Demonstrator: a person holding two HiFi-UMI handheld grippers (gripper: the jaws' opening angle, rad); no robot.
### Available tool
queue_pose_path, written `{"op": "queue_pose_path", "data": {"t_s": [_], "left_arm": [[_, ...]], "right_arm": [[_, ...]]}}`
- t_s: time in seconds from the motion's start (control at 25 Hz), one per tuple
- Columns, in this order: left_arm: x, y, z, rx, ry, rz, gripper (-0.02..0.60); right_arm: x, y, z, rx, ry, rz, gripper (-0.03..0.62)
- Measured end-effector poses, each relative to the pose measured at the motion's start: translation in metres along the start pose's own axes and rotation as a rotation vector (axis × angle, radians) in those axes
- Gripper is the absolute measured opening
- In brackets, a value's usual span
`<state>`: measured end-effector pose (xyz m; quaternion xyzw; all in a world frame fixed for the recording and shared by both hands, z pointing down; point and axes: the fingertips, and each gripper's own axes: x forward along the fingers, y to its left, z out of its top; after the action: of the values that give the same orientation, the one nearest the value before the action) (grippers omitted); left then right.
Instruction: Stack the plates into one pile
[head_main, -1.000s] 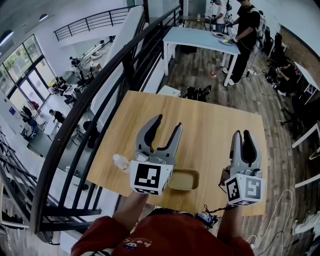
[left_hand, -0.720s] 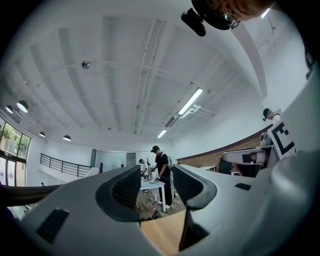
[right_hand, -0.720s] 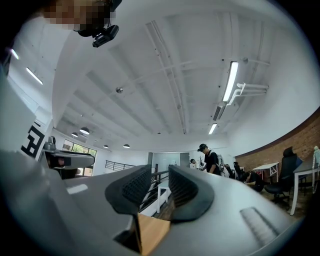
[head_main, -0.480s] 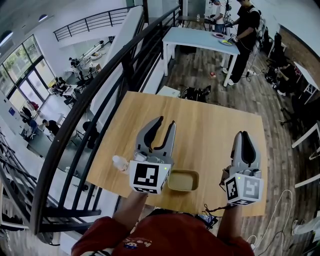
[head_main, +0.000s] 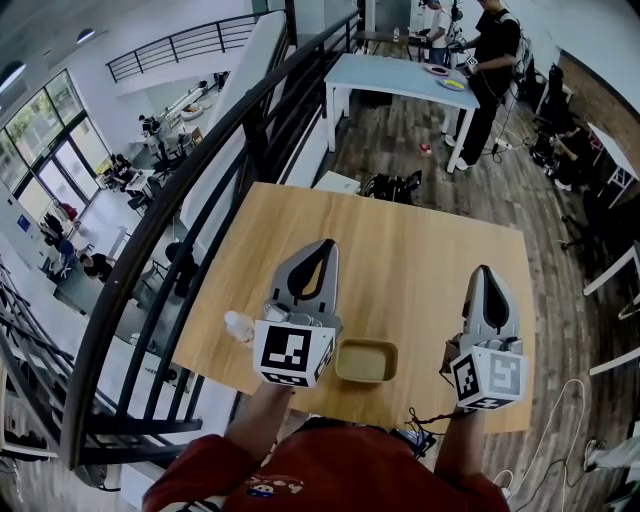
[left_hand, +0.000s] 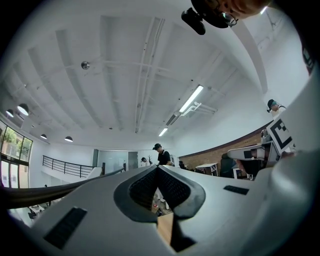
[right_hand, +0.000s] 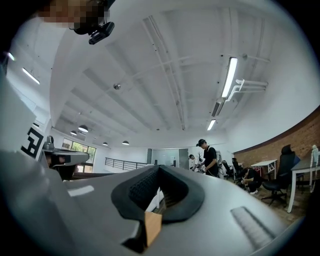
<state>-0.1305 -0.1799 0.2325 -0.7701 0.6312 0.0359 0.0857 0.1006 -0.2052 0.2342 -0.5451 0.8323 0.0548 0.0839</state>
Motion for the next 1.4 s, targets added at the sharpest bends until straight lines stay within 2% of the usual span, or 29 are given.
{"op": "queue_pose_path", "data": {"t_s": [0.72, 1.4], "left_arm": [[-0.006, 0.0, 0.003, 0.01, -0.014, 0.021, 0.006], [-0.011, -0.005, 0.005, 0.012, -0.017, 0.018, 0.006]], "right_arm": [[0.0, 0.006, -0.005, -0.039, 0.035, 0.017, 0.009], [-0.008, 0.0, -0.006, -0.021, 0.035, -0.002, 0.009]]}}
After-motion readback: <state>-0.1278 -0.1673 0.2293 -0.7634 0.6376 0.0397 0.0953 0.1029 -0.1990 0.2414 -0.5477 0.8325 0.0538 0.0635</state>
